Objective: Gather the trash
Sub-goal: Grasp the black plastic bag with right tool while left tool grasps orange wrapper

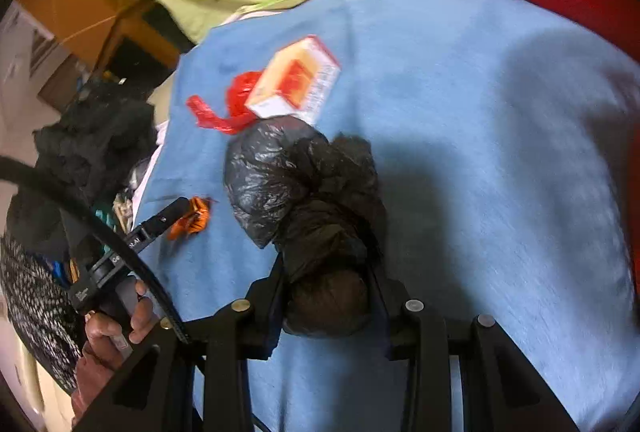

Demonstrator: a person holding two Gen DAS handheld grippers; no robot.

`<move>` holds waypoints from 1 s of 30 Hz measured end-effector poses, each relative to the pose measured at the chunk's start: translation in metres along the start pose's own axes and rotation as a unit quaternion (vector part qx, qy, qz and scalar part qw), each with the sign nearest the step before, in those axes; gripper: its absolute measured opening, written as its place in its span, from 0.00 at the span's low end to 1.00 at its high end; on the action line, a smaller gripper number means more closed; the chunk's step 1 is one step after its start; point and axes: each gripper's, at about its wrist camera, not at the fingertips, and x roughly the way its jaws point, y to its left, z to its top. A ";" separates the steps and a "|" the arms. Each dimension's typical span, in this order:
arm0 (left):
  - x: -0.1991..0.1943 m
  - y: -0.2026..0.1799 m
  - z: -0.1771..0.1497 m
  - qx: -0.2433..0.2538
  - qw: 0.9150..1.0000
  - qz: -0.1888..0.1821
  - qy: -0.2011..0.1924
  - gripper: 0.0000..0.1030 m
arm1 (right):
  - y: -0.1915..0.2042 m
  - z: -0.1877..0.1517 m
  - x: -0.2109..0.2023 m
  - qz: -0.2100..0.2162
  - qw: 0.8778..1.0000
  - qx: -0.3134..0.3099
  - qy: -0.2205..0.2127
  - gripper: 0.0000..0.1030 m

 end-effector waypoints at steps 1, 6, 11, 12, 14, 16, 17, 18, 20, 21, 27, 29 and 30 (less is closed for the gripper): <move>-0.002 0.000 -0.001 -0.004 1.000 -0.011 0.001 0.70 | -0.001 0.000 -0.001 -0.001 1.000 0.004 -0.003 0.38; -0.016 -0.008 -0.015 -0.006 0.999 -0.052 0.009 0.70 | 0.005 0.000 0.000 -0.027 0.999 -0.019 -0.015 0.42; -0.051 -0.032 -0.038 0.033 0.995 -0.097 0.005 0.70 | 0.002 0.001 -0.010 -0.032 0.999 -0.025 -0.033 0.52; -0.060 -0.036 -0.042 0.043 0.994 -0.096 -0.009 0.70 | 0.001 0.002 -0.013 -0.033 0.998 -0.024 -0.042 0.53; -0.073 -0.040 -0.046 0.050 0.995 -0.084 -0.031 0.70 | 0.001 0.003 -0.016 -0.026 0.998 -0.021 -0.053 0.55; -0.077 -0.039 -0.045 0.056 0.996 -0.049 -0.051 0.71 | 0.004 0.005 -0.016 -0.019 0.998 -0.021 -0.060 0.55; -0.076 -0.036 -0.043 0.055 0.996 -0.039 -0.055 0.71 | 0.005 0.005 -0.016 -0.017 0.998 -0.023 -0.064 0.55; -0.071 -0.034 -0.040 0.050 0.997 -0.029 -0.054 0.71 | 0.006 0.005 -0.017 -0.017 0.997 -0.028 -0.070 0.55; -0.059 -0.030 -0.036 0.045 0.998 -0.012 -0.044 0.71 | 0.009 0.006 -0.019 -0.011 0.996 -0.032 -0.079 0.55; -0.052 -0.030 -0.034 0.049 0.998 0.002 -0.038 0.71 | 0.008 0.005 -0.019 -0.004 0.996 -0.028 -0.084 0.55; -0.033 -0.037 -0.035 0.089 0.996 0.024 -0.021 0.65 | -0.005 0.012 -0.024 0.045 0.993 0.013 -0.112 0.55; -0.027 -0.041 -0.036 0.099 0.995 0.026 -0.013 0.54 | -0.007 0.013 -0.022 0.046 0.993 0.018 -0.108 0.55; -0.023 -0.041 -0.037 0.103 0.994 0.026 -0.006 0.47 | -0.007 0.013 -0.019 0.042 0.993 0.018 -0.106 0.55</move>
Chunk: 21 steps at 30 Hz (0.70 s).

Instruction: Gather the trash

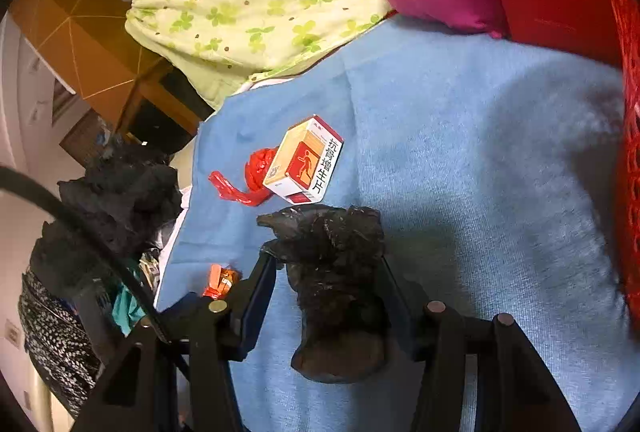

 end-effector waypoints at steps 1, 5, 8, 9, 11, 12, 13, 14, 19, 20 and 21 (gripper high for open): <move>0.003 0.000 -0.001 0.002 1.000 0.002 0.005 0.45 | 0.000 0.000 0.004 -0.003 1.000 0.000 0.004 0.55; 0.010 0.002 -0.004 -0.001 1.000 0.002 0.019 0.27 | -0.002 -0.003 0.027 -0.011 0.999 0.001 0.045 0.48; 0.009 0.002 -0.006 0.000 1.000 0.002 0.015 0.26 | 0.003 -0.007 0.031 -0.006 0.999 -0.012 0.048 0.43; 0.007 0.002 -0.007 0.002 1.000 0.002 0.014 0.26 | 0.007 -0.008 0.030 -0.006 0.999 -0.021 0.048 0.43; 0.001 -0.002 -0.010 0.012 1.000 0.007 0.008 0.26 | 0.008 -0.009 0.029 0.006 0.998 -0.022 0.052 0.41; -0.004 -0.004 -0.012 0.018 1.000 0.012 0.001 0.26 | 0.009 -0.009 0.027 0.011 0.998 -0.022 0.050 0.41; -0.010 -0.007 -0.013 0.023 1.000 0.015 -0.006 0.26 | 0.010 -0.009 0.024 0.014 0.998 -0.024 0.047 0.41; -0.015 -0.010 -0.014 0.025 0.999 0.017 -0.013 0.26 | 0.011 -0.009 0.021 0.017 0.999 -0.028 0.043 0.40; -0.038 -0.024 -0.024 0.017 0.998 0.048 -0.040 0.26 | 0.019 -0.009 0.002 0.038 0.998 -0.042 0.016 0.40; -0.041 -0.027 -0.026 0.016 0.997 0.055 -0.042 0.26 | 0.021 -0.009 -0.001 0.037 0.998 -0.047 0.010 0.40; -0.043 -0.030 -0.028 0.016 0.997 0.061 -0.042 0.26 | 0.024 -0.009 -0.004 0.035 0.998 -0.052 0.007 0.40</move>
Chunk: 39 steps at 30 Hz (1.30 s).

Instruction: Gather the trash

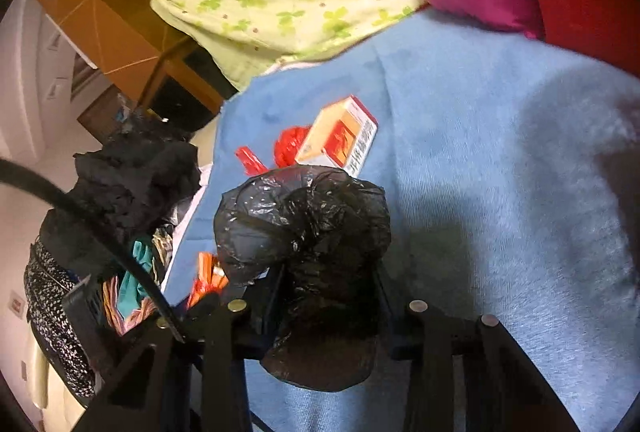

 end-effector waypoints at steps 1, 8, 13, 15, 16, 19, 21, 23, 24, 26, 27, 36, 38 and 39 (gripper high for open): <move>-0.003 -0.004 -0.001 -0.002 1.000 0.005 0.001 0.26 | 0.001 0.000 -0.002 0.000 1.000 -0.003 -0.002 0.40; -0.040 -0.031 0.001 0.018 0.998 0.051 -0.022 0.26 | 0.014 -0.005 -0.029 0.008 0.999 -0.042 -0.031 0.41; -0.074 -0.053 0.009 0.046 0.995 0.079 -0.050 0.26 | 0.023 -0.014 -0.053 0.008 0.996 -0.070 -0.055 0.41; -0.085 -0.062 0.010 0.055 0.993 0.087 -0.057 0.26 | 0.027 -0.019 -0.064 0.004 0.994 -0.089 -0.065 0.41; -0.091 -0.065 0.011 0.059 0.992 0.089 -0.060 0.26 | 0.029 -0.021 -0.069 0.006 0.993 -0.095 -0.069 0.41; -0.107 -0.077 0.014 0.071 0.991 0.092 -0.069 0.26 | 0.034 -0.030 -0.088 0.011 0.990 -0.114 -0.085 0.41; -0.115 -0.082 0.015 0.075 0.990 0.095 -0.074 0.26 | 0.036 -0.036 -0.102 0.012 0.987 -0.130 -0.097 0.41; -0.124 -0.089 0.017 0.079 0.989 0.094 -0.082 0.26 | 0.037 -0.041 -0.113 0.017 0.985 -0.138 -0.105 0.41; -0.130 -0.092 0.018 0.082 0.988 0.094 -0.087 0.26 | 0.037 -0.044 -0.119 0.020 0.984 -0.142 -0.108 0.41; -0.139 -0.099 0.019 0.086 0.987 0.094 -0.094 0.26 | 0.036 -0.049 -0.130 0.020 0.982 -0.148 -0.118 0.41; -0.143 -0.102 0.020 0.088 0.987 0.093 -0.097 0.26 | 0.035 -0.051 -0.137 0.019 0.981 -0.150 -0.124 0.41; -0.175 -0.128 0.024 0.103 0.984 0.080 -0.122 0.26 | 0.009 -0.068 -0.180 0.007 0.979 -0.142 -0.146 0.40; -0.179 -0.134 0.024 0.106 0.984 0.076 -0.125 0.26 | 0.005 -0.066 -0.185 0.006 0.979 -0.140 -0.151 0.40; -0.180 -0.136 0.025 0.108 0.983 0.075 -0.127 0.26 | 0.002 -0.067 -0.188 0.005 0.978 -0.140 -0.154 0.40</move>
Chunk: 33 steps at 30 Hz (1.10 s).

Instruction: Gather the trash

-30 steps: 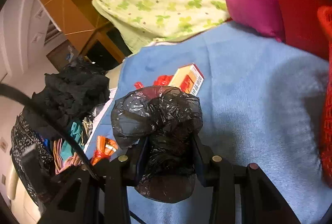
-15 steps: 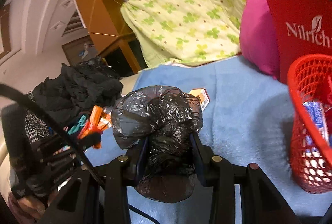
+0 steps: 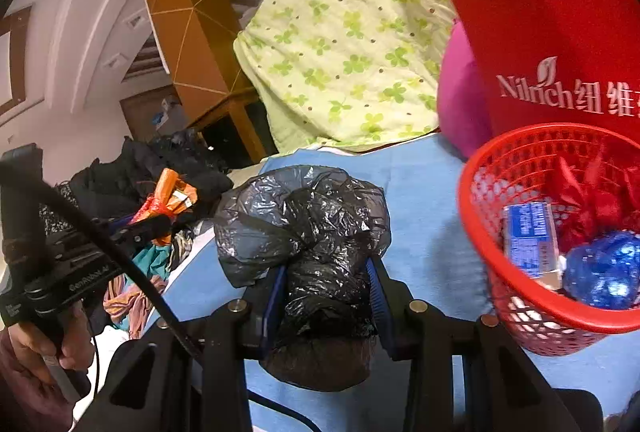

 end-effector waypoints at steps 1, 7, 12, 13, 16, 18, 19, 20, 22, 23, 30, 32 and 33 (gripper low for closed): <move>-0.002 -0.002 0.002 0.002 1.000 0.000 -0.003 0.26 | -0.002 0.000 -0.002 -0.001 1.000 -0.001 -0.001 0.40; -0.008 -0.011 0.006 0.004 1.000 0.001 -0.006 0.26 | -0.008 -0.005 -0.010 -0.013 1.000 -0.010 0.003 0.40; -0.010 -0.010 0.006 0.006 1.000 0.000 -0.008 0.26 | -0.007 -0.005 -0.017 -0.017 1.000 -0.013 0.002 0.40; -0.011 -0.011 0.007 0.007 1.000 0.001 -0.010 0.26 | -0.007 -0.005 -0.017 -0.017 1.000 -0.012 0.003 0.40; -0.014 -0.012 0.010 0.006 1.000 0.000 -0.011 0.26 | -0.005 -0.004 -0.020 -0.014 1.000 -0.006 0.002 0.40; -0.016 -0.012 0.011 0.006 1.000 0.001 -0.013 0.26 | -0.003 -0.001 -0.024 -0.013 1.000 -0.006 -0.003 0.40; -0.017 -0.013 0.012 0.007 1.000 0.000 -0.014 0.26 | -0.003 0.001 -0.025 -0.013 1.000 -0.007 -0.005 0.40; -0.018 -0.014 0.013 0.007 1.000 0.000 -0.015 0.26 | -0.002 0.002 -0.027 -0.012 1.000 -0.008 -0.008 0.40; -0.019 -0.013 0.013 0.008 1.000 -0.001 -0.017 0.26 | -0.002 0.005 -0.030 -0.012 1.000 -0.009 -0.011 0.41; -0.020 -0.014 0.014 0.009 1.000 0.000 -0.017 0.26 | -0.001 0.006 -0.032 -0.014 1.000 -0.011 -0.014 0.41; -0.024 -0.017 0.017 0.012 1.000 -0.005 -0.020 0.26 | 0.009 0.015 -0.045 -0.024 0.999 -0.019 -0.032 0.41; -0.025 -0.018 0.018 0.013 1.000 -0.006 -0.019 0.26 | 0.013 0.018 -0.050 -0.033 0.998 -0.026 -0.039 0.41; -0.025 -0.018 0.019 0.014 1.000 -0.007 -0.019 0.26 | 0.014 0.019 -0.051 -0.035 0.998 -0.027 -0.040 0.41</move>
